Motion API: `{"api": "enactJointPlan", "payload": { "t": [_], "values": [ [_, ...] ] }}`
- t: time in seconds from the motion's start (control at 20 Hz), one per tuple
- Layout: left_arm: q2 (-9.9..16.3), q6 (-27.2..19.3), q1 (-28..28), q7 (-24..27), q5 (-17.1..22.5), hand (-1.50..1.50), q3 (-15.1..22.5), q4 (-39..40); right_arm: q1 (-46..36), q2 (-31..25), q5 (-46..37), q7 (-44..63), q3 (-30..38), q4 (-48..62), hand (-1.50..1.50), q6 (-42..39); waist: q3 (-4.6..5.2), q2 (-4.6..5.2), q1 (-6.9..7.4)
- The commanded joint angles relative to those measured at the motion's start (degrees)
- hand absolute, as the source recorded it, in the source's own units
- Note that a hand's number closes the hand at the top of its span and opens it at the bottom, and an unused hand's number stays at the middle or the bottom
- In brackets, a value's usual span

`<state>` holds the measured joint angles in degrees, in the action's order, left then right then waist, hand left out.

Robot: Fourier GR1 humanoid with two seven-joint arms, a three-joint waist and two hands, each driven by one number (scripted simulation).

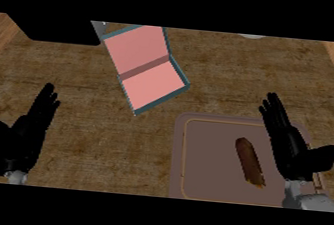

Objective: Pick the sweet potato from the tray and place it in the cardboard box

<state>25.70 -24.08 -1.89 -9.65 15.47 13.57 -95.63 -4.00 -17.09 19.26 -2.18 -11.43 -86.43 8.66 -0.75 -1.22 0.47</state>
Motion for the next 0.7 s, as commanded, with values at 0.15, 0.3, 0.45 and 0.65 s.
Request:
{"api": "enactJointPlan", "payload": {
  "t": [0.15,0.3,0.45,0.65],
  "values": [
    [9.1,0.8,2.4,1.9,-7.4,0.00,-4.1,6.8,-4.5,-10.7,-7.6,3.9,-8.1,-3.1,-1.50,-11.5,0.87,1.49,-0.13],
    [9.0,0.8,1.4,0.9,-8.0,0.00,-2.1,5.2,-11.4,-22.8,-22.4,0.2,-12.4,-6.1,-1.50,-15.6,3.20,-1.26,4.11],
    [11.3,1.3,3.0,0.5,-9.4,0.00,-3.1,7.5,-10.3,-31.3,-34.9,-2.9,-19.1,-4.7,-1.50,-19.3,1.03,1.24,0.79],
    [9.3,2.1,6.8,3.5,-10.7,0.00,-4.1,16.3,-5.8,-28.7,-23.3,-26.3,-11.3,7.8,-1.50,-23.3,0.64,1.79,-0.71]
  ]
}}
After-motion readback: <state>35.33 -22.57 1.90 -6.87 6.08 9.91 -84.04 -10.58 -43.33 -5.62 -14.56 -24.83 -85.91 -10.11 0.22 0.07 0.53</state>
